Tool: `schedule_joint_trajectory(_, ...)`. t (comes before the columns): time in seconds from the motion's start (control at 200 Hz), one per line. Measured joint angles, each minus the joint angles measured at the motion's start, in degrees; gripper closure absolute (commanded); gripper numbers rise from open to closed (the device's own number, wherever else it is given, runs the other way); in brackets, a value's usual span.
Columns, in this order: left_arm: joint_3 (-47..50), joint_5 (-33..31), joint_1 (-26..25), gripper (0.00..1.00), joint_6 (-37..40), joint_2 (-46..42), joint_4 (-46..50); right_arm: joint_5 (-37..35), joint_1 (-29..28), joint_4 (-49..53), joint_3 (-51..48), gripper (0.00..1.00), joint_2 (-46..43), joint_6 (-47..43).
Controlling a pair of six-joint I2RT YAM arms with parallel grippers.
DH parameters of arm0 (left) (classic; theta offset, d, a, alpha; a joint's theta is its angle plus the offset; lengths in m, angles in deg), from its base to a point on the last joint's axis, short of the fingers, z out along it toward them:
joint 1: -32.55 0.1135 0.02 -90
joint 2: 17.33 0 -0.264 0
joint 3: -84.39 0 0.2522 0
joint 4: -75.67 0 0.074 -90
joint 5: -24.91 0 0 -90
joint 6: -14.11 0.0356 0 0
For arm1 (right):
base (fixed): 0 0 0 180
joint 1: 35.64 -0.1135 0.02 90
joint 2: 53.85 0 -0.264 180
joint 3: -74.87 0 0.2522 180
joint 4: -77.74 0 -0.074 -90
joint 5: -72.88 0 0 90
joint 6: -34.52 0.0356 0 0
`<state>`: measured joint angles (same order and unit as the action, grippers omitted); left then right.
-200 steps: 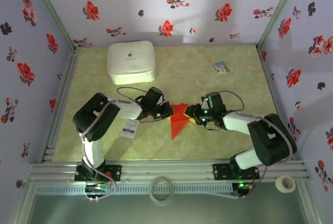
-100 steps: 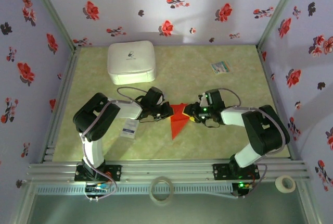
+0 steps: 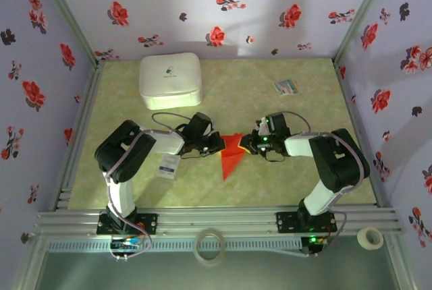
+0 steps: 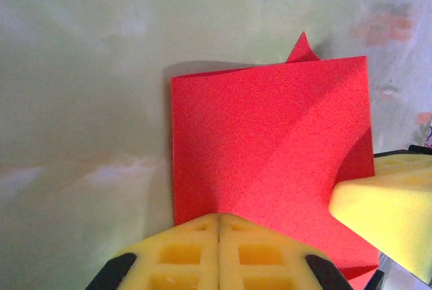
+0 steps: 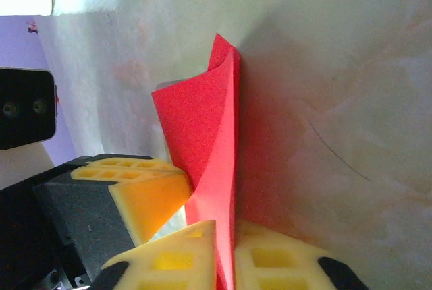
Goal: Fold a paper plane with a square sheet of paper (pick it up from the middle)
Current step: Fold the wing for the fifth time at the center of the table.
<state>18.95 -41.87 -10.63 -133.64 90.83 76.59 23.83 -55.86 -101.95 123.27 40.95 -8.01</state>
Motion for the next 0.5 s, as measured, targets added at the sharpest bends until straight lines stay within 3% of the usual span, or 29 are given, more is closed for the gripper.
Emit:
schedule_joint_trajectory(0.27, -0.04, -0.20, -0.07, 0.71, 2.49, -3.41, 3.85, -0.50, 0.00, -0.31, -0.20, 0.98, -0.24, 1.62)
schedule_joint_trajectory(0.5, 0.24, -4.20, -1.70, 0.67, 5.51, -11.45, 5.95, -6.91, -1.66, -2.23, -3.91, 1.00, -4.94, 10.34)
